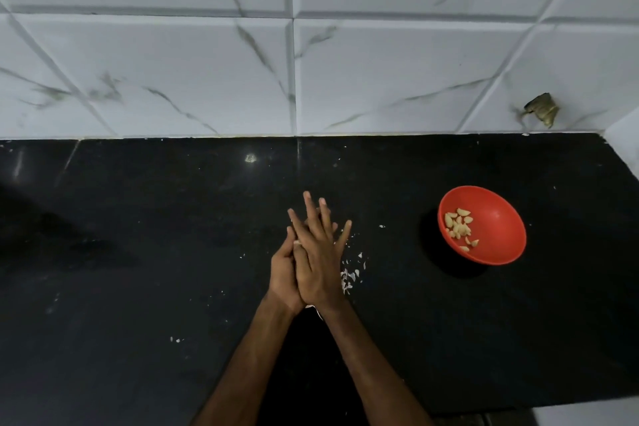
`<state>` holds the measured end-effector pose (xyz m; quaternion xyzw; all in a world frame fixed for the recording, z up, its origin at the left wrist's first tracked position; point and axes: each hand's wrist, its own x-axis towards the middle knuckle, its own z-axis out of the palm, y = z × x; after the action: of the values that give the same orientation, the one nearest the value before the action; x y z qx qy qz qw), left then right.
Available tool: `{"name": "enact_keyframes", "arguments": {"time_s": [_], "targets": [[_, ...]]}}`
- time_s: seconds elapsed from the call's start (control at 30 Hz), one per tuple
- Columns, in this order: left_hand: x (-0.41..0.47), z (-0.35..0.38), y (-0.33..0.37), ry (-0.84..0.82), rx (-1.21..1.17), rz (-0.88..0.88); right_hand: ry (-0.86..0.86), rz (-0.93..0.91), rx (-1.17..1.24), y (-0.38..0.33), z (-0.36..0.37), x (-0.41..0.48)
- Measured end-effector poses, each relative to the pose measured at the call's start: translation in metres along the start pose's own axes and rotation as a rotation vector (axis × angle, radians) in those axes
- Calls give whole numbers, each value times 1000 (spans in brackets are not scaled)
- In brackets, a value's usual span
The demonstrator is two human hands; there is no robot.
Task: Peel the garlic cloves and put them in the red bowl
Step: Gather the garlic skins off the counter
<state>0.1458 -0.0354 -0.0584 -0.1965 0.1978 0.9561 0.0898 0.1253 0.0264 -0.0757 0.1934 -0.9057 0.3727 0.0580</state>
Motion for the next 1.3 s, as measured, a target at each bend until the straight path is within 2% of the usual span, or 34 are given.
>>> {"name": "enact_keyframes", "arguments": {"time_s": [0.13,0.23,0.33,0.47,0.53,0.63,0.7,0.8,0.87,0.93,1.03,1.13,1.3], "targets": [[1,-11,-2,154,93,-31,45,26,-52,-10,-8,7],[0,-8,-11,192,156,-13,126,113,-71,-1,-7,16],[4,1,-19,183,200,-1,215,101,14,6,-10,23],[11,5,-24,204,304,87,143,17,57,12,-11,25],[27,2,-27,200,280,126,87,6,160,15,-13,22],[35,5,-23,228,235,112,-9,99,395,20,-21,18],[39,1,-13,235,87,113,16,159,472,35,-29,7],[40,-17,16,235,-97,185,86,292,309,80,-42,-28],[37,-40,37,225,-192,255,-63,295,5,105,-41,-57],[29,-61,55,196,-284,284,-205,260,-173,103,-29,-71],[19,-81,72,131,-404,296,-289,190,-228,67,2,-65],[8,-90,79,111,-428,314,-328,68,-286,39,33,-45],[1,-106,85,-6,-519,297,-340,-190,-174,36,66,-11]]}}
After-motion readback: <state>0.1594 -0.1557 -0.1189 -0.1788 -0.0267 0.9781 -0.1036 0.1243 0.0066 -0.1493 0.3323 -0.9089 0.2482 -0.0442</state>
